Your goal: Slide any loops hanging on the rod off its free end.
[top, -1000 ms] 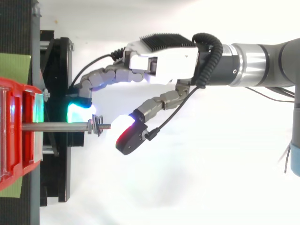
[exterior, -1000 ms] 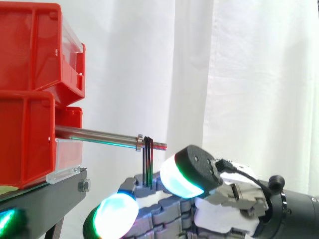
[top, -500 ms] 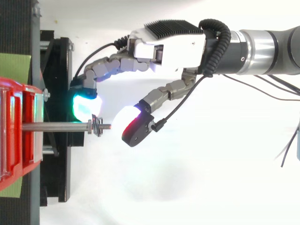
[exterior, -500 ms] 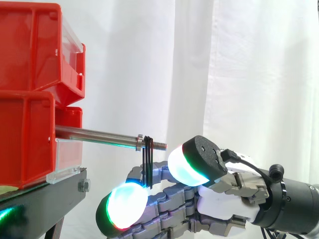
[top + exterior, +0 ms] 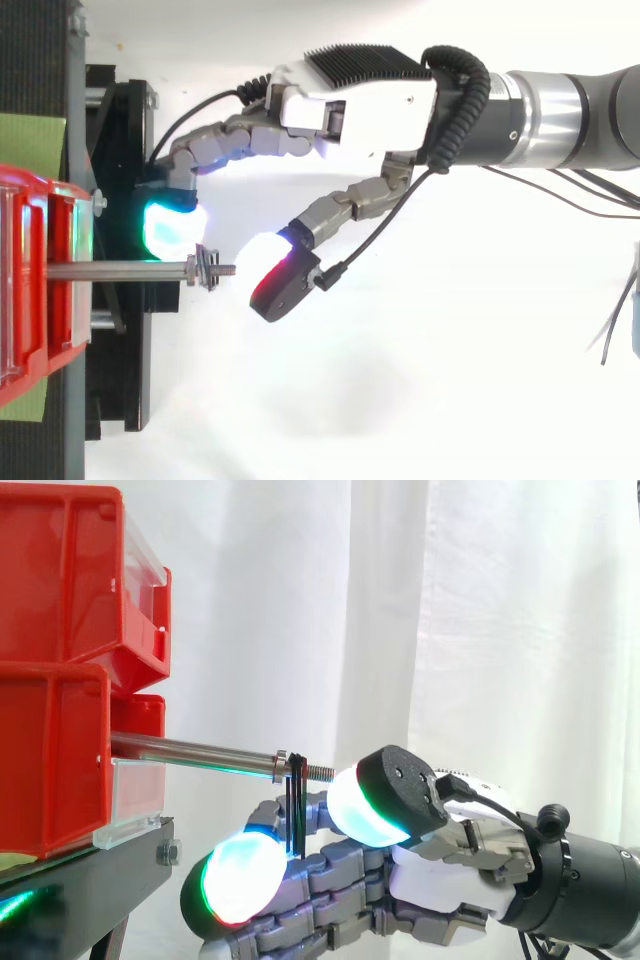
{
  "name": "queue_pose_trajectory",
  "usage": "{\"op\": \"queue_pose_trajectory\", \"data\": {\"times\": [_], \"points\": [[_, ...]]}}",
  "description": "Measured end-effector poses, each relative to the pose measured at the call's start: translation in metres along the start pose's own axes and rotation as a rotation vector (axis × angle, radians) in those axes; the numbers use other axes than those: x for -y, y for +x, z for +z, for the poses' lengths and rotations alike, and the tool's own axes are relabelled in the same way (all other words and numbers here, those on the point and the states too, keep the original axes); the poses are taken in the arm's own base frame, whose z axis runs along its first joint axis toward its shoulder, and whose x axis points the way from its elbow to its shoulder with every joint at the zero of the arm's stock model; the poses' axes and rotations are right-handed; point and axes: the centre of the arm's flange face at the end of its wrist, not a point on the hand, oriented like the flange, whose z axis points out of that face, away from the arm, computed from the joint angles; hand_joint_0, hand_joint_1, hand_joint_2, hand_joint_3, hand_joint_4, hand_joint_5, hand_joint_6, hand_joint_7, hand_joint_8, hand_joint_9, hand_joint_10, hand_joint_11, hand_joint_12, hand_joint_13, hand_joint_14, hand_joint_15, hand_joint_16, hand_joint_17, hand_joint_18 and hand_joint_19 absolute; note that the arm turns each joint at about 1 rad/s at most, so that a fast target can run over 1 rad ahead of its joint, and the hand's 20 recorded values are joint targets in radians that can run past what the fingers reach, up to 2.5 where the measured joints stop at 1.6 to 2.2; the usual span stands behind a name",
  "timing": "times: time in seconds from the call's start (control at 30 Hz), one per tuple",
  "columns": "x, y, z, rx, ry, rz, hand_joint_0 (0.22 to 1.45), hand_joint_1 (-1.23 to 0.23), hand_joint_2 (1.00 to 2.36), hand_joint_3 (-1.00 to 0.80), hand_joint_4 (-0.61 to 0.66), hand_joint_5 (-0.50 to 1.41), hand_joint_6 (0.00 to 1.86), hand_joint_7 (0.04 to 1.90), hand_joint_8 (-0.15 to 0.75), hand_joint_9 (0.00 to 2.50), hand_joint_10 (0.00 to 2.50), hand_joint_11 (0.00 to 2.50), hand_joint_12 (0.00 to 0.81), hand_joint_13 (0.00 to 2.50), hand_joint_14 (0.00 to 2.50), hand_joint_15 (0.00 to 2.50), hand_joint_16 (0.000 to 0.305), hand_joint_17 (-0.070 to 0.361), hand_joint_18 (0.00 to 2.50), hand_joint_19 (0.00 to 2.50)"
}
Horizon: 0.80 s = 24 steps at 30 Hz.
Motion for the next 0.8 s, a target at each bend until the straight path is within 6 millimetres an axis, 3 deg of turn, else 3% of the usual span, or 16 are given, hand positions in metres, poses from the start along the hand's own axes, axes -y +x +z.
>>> {"op": "queue_pose_trajectory", "data": {"times": [0.8], "points": [[-0.006, 0.014, 0.004, 0.011, -0.012, -0.018, 0.55, -0.54, 1.01, -0.43, 0.28, -0.18, 0.5, 1.21, 0.299, 0.64, 0.0, 0.13, 0.304, 0.65, 0.0, 0.02, 0.053, 0.118, 0.71, 0.27]]}}
